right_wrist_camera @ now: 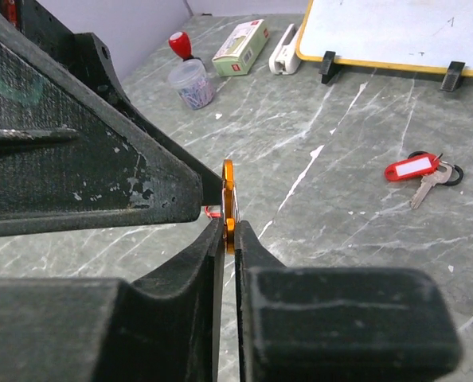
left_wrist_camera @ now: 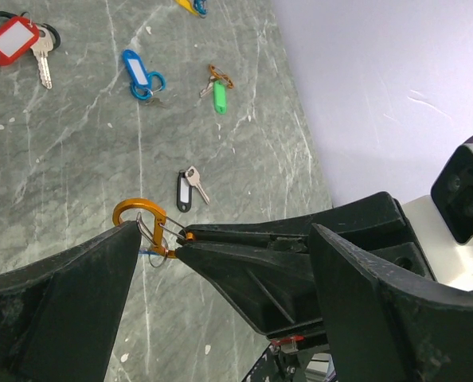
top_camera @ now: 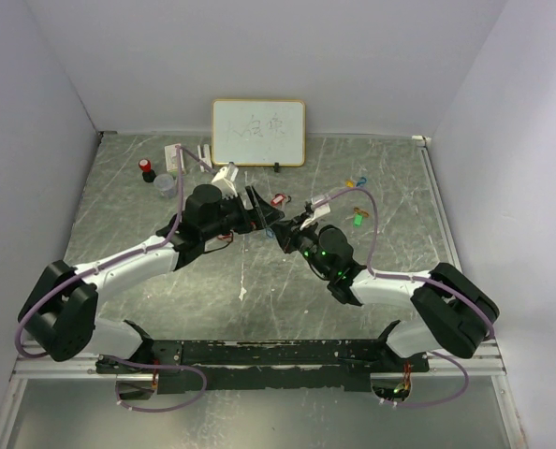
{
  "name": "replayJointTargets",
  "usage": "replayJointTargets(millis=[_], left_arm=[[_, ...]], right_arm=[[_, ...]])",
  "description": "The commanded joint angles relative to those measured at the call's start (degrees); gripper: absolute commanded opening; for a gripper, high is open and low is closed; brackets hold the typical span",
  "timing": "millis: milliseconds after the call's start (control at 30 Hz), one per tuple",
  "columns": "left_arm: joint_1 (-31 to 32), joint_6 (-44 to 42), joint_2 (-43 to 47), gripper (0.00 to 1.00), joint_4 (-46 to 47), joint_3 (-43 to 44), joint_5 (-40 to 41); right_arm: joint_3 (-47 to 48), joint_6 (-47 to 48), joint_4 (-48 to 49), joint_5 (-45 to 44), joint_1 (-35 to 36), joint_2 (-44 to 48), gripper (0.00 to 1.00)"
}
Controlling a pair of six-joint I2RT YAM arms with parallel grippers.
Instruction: Put the keys on the keyring
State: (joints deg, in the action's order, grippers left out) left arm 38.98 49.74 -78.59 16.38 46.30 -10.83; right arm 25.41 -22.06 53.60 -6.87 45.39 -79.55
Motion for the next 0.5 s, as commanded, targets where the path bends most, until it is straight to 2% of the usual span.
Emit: replayJointTargets(millis=[0, 67, 300, 467], left_arm=[[0.37, 0.4, -0.81, 0.96, 2.33, 0.36, -2.1], [0.46, 0.49, -1.02, 0.96, 2.39, 0.45, -2.15], [0.4, 0.92, -1.55, 0.97, 2.33, 0.91, -2.53], [0.41, 2.22, -1.89, 0.99, 2.47, 1.84, -4.04]], right_arm=[[0.43, 0.6, 2.56, -0.45, -0.56, -0.26, 0.04], [0.43, 0.64, 2.46, -0.34, -0.59, -0.25, 0.0], [-0.01, 0.96, 2.47, -1.03, -0.7, 0.23, 0.0], [0.45, 1.02, -1.27, -6.75, -0.73, 0.45, 0.0]])
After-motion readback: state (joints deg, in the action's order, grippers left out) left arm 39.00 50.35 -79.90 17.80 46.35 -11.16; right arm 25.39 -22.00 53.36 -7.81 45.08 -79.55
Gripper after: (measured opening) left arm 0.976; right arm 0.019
